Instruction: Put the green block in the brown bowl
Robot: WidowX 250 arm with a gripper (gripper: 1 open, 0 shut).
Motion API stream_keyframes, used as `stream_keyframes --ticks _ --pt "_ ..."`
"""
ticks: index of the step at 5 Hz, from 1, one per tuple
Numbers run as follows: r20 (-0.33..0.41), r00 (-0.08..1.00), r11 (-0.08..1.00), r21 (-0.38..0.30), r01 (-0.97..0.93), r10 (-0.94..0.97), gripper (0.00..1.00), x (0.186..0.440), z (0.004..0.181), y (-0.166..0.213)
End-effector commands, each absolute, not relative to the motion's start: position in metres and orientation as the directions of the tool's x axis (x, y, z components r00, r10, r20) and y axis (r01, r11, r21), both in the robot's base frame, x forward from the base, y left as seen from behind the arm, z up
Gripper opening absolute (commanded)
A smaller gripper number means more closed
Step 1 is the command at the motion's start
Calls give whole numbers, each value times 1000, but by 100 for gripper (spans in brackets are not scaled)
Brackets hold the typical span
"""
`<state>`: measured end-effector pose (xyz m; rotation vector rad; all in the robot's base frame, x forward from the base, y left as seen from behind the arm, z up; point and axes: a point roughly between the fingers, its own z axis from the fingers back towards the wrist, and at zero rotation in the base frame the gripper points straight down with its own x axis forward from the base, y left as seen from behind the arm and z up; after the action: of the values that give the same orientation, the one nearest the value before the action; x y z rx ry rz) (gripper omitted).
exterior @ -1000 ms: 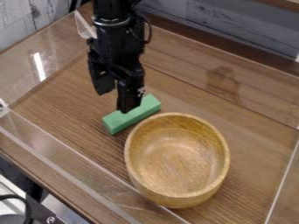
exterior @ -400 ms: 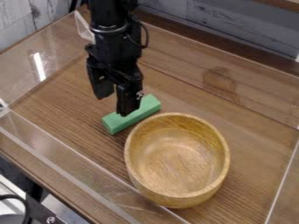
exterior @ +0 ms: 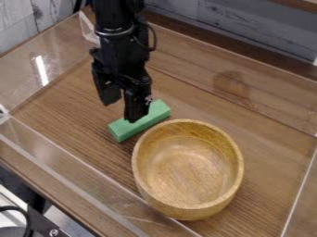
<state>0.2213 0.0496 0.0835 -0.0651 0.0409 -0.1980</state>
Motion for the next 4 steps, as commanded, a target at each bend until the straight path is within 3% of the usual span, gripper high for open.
stream_keyframes --ticks 1,4 --pt "-1 981 979 -54 196 -196 100 230 82 54" --pt "2 977 976 -53 212 -212 100 235 57 54"
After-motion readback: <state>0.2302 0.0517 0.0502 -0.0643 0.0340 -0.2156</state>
